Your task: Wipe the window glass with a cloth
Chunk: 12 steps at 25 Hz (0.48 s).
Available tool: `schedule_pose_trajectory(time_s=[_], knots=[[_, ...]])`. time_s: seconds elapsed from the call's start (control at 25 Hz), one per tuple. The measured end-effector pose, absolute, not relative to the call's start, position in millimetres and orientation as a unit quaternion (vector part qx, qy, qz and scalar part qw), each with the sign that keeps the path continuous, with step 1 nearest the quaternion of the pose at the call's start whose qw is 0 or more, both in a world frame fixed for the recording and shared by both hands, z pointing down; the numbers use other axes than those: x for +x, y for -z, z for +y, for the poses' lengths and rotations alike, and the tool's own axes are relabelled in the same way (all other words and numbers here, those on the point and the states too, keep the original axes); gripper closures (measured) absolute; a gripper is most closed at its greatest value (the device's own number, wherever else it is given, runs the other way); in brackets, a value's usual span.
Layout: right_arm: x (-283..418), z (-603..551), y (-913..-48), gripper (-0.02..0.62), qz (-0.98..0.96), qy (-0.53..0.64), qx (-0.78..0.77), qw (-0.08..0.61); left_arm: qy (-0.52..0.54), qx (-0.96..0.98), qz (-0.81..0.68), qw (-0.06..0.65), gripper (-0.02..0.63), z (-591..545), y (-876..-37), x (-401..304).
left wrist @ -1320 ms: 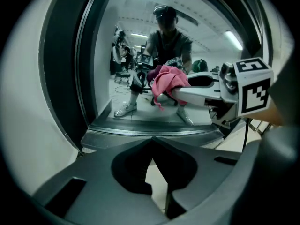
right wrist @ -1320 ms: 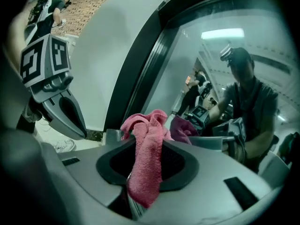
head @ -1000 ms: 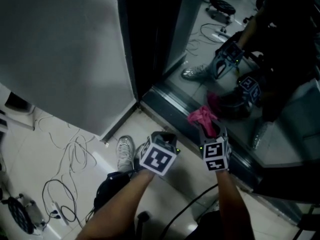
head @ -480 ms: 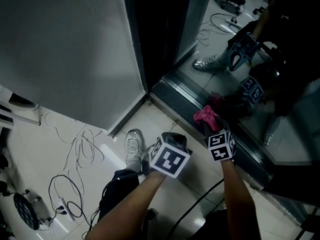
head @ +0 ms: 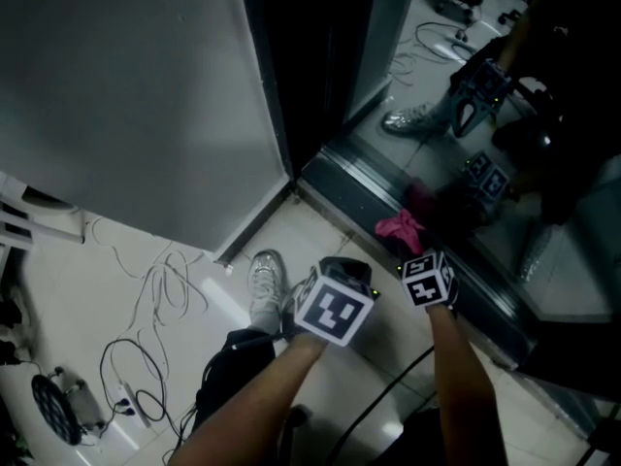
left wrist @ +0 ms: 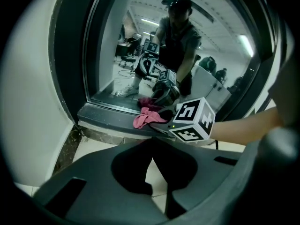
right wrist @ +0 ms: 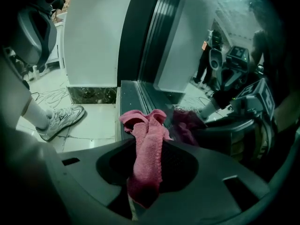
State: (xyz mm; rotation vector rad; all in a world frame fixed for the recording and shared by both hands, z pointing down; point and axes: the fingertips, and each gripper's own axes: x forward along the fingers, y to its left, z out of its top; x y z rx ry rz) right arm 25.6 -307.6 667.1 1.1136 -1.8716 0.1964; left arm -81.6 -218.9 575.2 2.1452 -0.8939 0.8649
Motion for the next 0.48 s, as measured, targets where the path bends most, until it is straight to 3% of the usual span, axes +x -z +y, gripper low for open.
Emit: schedule_pose_trajectory(time_s=[0.2,0.48], knots=[[18.0,-300.4,-639.7,0.476,-0.776,-0.062,0.457,0.431,-0.322,0.825,-0.339,0.317,0.601,-222.3,-574.0,-78.2],[7.6,-270.0,-530.0,0.474,-0.812,-0.004,0.459,0.361,-0.308,0.857,-0.338,0.238,0.601,-223.8,-541.1,-64.6]])
